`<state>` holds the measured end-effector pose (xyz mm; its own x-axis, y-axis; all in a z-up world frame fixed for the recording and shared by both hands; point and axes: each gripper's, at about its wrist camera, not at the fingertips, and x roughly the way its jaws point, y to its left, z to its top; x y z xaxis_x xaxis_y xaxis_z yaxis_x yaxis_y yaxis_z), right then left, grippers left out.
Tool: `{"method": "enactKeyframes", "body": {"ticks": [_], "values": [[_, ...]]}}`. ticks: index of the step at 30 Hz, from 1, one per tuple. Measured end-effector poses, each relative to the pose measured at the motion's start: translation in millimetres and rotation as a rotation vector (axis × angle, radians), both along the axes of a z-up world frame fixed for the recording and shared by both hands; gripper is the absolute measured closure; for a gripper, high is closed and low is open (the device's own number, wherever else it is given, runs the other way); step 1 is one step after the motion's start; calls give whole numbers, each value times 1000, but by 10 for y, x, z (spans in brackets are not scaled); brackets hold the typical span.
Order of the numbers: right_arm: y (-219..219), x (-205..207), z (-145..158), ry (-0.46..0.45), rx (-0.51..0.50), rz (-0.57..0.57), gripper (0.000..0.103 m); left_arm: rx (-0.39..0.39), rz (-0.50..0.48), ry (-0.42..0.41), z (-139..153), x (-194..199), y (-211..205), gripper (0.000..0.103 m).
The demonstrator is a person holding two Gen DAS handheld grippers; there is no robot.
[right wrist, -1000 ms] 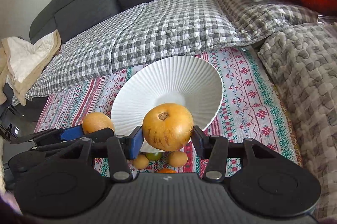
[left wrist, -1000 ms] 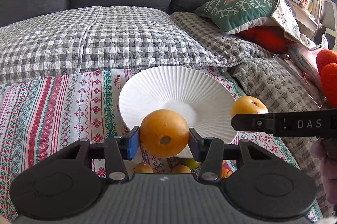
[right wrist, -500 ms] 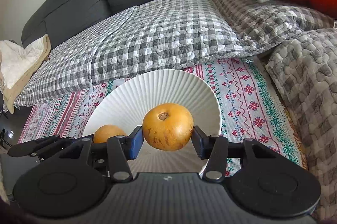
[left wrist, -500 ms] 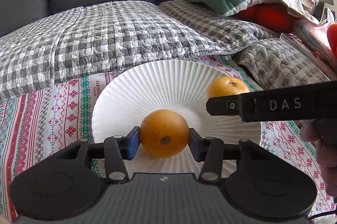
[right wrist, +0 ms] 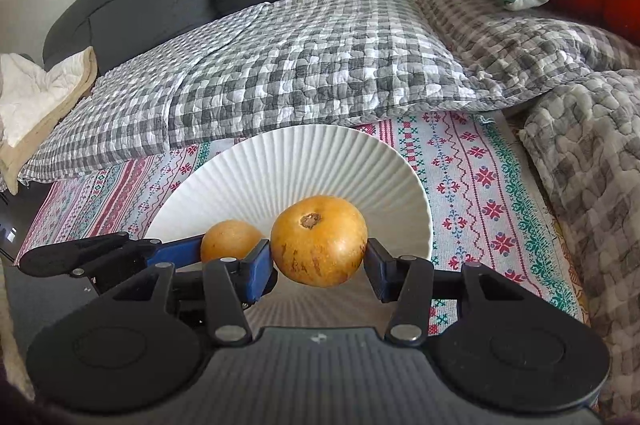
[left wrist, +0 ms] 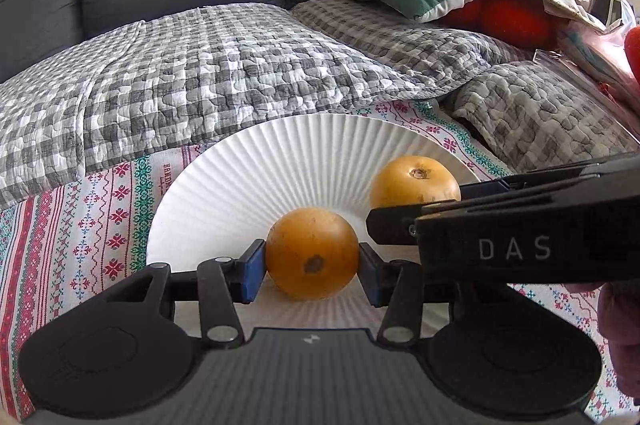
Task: Organize fruits
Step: 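Carry the grapefruit with the left tool while the right tool carries the speckled fruit over the plate, then open the left tool onto the plate while the right tool also releases its fruit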
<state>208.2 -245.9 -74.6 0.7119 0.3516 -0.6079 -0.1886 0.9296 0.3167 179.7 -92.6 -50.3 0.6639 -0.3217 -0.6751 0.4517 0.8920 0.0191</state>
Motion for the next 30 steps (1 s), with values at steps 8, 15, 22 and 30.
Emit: {"method": "enactKeyframes", "body": {"ticks": [8,15,22,30], "values": [[13,2,-5,-1,-3,6,57,10,-11,-5,-8,14,-13,61],[18,-9,15,-12,1,10,49,26,-16,-22,5,0,7,55],[0,-52,90,-38,8,9,33,8,-13,-48,66,-65,56,26],[-40,-171,231,-79,-10,13,22,8,-8,-56,154,-206,113,15]]}}
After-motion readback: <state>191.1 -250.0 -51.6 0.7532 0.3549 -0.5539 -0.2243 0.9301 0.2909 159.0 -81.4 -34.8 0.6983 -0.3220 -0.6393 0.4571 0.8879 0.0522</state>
